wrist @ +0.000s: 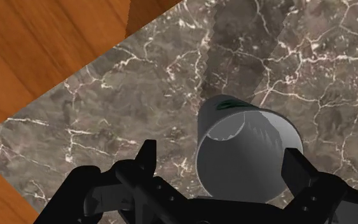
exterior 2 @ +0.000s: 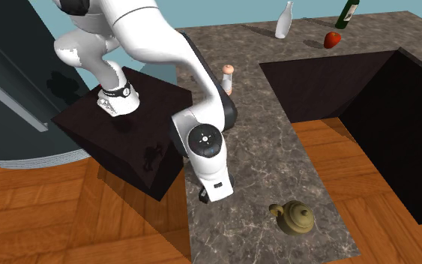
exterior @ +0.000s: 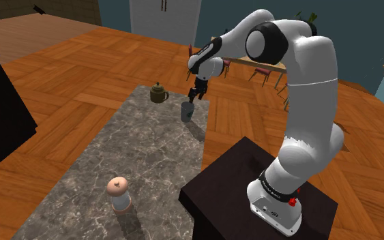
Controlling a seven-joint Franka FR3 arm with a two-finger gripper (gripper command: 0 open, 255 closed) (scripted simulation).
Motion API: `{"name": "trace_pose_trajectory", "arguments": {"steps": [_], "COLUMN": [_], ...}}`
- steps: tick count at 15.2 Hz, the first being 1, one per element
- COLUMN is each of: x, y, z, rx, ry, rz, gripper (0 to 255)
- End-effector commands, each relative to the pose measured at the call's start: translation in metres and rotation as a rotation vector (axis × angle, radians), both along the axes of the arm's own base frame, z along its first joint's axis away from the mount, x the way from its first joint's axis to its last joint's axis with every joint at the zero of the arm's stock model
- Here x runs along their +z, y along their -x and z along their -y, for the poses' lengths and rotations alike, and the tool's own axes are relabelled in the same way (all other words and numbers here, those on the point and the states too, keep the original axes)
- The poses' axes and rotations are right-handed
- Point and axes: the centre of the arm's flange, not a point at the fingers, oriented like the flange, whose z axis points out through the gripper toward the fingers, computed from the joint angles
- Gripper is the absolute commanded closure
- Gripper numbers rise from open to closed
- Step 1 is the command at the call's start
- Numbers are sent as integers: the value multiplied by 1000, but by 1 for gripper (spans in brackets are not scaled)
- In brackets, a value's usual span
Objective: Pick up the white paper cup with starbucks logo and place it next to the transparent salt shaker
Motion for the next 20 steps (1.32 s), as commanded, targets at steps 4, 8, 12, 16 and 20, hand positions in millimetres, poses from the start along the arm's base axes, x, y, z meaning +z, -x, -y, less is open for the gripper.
{"name": "trace_pose_trajectory", "arguments": {"steps": [4,8,12,16,20], "x": [-40,-61,-69,-69,-69], "y": [-19,-19,-19,-19,-19], "z": [7,4,3,3,3], "rx": [1,1,1,1,1], "ry": [-9,-9,-9,-9,-9], "rz": [0,0,0,0,0], "gripper": [0,0,0,0,255]}}
